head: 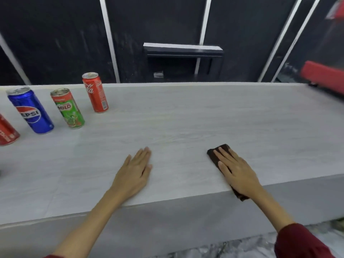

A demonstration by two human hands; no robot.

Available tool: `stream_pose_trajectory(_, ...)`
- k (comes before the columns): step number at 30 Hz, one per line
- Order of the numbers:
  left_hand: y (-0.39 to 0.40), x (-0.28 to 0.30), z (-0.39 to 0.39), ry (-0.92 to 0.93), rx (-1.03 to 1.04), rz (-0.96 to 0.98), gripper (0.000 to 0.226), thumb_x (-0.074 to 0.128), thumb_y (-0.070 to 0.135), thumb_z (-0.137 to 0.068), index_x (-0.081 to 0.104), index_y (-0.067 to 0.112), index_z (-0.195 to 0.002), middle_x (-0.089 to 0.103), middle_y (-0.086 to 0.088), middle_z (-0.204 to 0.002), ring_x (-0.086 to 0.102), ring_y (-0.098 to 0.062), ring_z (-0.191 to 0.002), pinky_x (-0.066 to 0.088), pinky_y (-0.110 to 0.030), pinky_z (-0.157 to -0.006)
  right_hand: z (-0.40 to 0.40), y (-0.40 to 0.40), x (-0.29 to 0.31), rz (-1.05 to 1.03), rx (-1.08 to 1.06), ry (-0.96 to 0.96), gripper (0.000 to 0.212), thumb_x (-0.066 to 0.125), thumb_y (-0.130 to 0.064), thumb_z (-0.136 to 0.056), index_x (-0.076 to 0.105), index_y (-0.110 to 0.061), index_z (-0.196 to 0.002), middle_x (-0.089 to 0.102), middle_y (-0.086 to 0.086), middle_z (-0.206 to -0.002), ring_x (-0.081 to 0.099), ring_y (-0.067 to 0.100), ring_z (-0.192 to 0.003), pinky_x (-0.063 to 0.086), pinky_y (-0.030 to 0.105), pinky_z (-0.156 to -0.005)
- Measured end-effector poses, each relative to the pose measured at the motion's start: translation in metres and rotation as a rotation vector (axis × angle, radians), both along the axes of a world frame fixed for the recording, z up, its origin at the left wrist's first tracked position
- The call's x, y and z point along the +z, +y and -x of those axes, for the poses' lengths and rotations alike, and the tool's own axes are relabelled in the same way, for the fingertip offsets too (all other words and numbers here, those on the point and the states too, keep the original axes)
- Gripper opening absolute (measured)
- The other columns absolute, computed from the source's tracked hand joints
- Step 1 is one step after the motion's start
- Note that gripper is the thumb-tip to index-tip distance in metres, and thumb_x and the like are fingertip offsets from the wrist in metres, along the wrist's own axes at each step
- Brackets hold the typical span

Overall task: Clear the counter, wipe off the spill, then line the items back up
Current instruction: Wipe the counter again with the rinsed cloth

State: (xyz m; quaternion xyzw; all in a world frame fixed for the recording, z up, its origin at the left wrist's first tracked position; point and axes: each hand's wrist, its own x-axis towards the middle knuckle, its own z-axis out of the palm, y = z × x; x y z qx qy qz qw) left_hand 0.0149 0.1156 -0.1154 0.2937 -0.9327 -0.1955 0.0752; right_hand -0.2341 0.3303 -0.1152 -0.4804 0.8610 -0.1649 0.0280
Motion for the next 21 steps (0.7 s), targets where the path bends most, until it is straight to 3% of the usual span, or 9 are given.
stream_pose_trajectory(3,0.016,0.002,0.070,0.014,-0.094,-0.029,0.051,0.018,0.035,-0.100,0.004,0.023,-0.148,-0.001,0.011,-0.156,-0.003,-0.001,-0.143,-0.005,-0.028,-0.118,0.060,0.006,0.000,-0.051,-0.221,0.023,0.056,0.012,-0.050,-0.092,0.022,-0.034,-0.145,0.017,-0.011,-0.155,0.009,0.015,-0.146,0.020,0.040,-0.116)
stream_pose_trajectory(5,0.023,0.005,0.116,0.012,-0.119,-0.036,0.050,0.017,0.034,-0.100,0.006,0.021,-0.148,0.000,0.008,-0.157,-0.002,-0.004,-0.144,-0.004,-0.029,-0.118,0.077,-0.017,0.003,-0.057,-0.255,0.034,0.061,0.008,-0.050,-0.090,0.020,-0.028,-0.146,0.018,-0.007,-0.156,0.009,0.021,-0.146,0.021,0.040,-0.115)
stream_pose_trajectory(8,0.025,0.007,0.168,0.014,-0.081,-0.031,0.050,0.017,0.031,-0.100,0.009,0.017,-0.148,0.002,0.004,-0.157,0.001,-0.007,-0.145,-0.001,-0.033,-0.119,0.076,-0.042,0.001,-0.040,-0.094,0.050,0.063,0.004,-0.055,-0.089,0.017,-0.031,-0.146,0.012,-0.011,-0.156,0.004,0.017,-0.146,0.012,0.036,-0.117)
stream_pose_trajectory(10,0.027,0.004,0.188,0.009,-0.051,-0.026,0.051,0.017,0.030,-0.100,0.008,0.016,-0.148,0.002,0.004,-0.157,0.001,-0.008,-0.145,0.000,-0.034,-0.119,0.070,-0.023,0.003,-0.029,0.107,0.022,0.066,-0.002,-0.064,-0.084,0.013,-0.040,-0.144,0.003,-0.022,-0.151,-0.006,0.003,-0.142,0.004,0.026,-0.117)
stream_pose_trajectory(13,0.027,0.000,0.209,0.005,-0.020,-0.004,0.051,0.018,0.031,-0.100,0.008,0.018,-0.148,0.003,0.006,-0.157,0.000,-0.006,-0.144,0.000,-0.033,-0.119,0.099,0.027,0.004,-0.067,0.251,0.003,0.053,-0.004,-0.062,-0.084,0.007,-0.055,-0.136,-0.004,-0.030,-0.148,-0.015,-0.008,-0.138,-0.005,0.016,-0.113)
stream_pose_trajectory(17,0.029,-0.003,0.218,0.036,0.036,0.030,0.054,0.014,0.041,-0.097,0.010,0.022,-0.148,0.005,0.012,-0.156,0.000,0.000,-0.142,-0.001,-0.031,-0.118,0.189,0.044,0.003,-0.088,0.087,-0.008,0.052,0.003,-0.061,-0.089,0.010,-0.049,-0.138,0.004,-0.024,-0.151,-0.004,0.002,-0.143,0.009,0.029,-0.119)
stream_pose_trajectory(21,0.032,-0.004,0.217,0.044,0.068,0.052,0.065,0.005,0.047,-0.086,0.009,0.027,-0.147,0.002,0.019,-0.152,-0.003,0.009,-0.135,-0.002,-0.026,-0.117,0.237,-0.022,0.002,-0.056,-0.008,0.048,0.052,0.012,-0.050,-0.094,0.017,-0.035,-0.144,0.010,-0.015,-0.153,0.006,0.017,-0.146,0.014,0.035,-0.117)
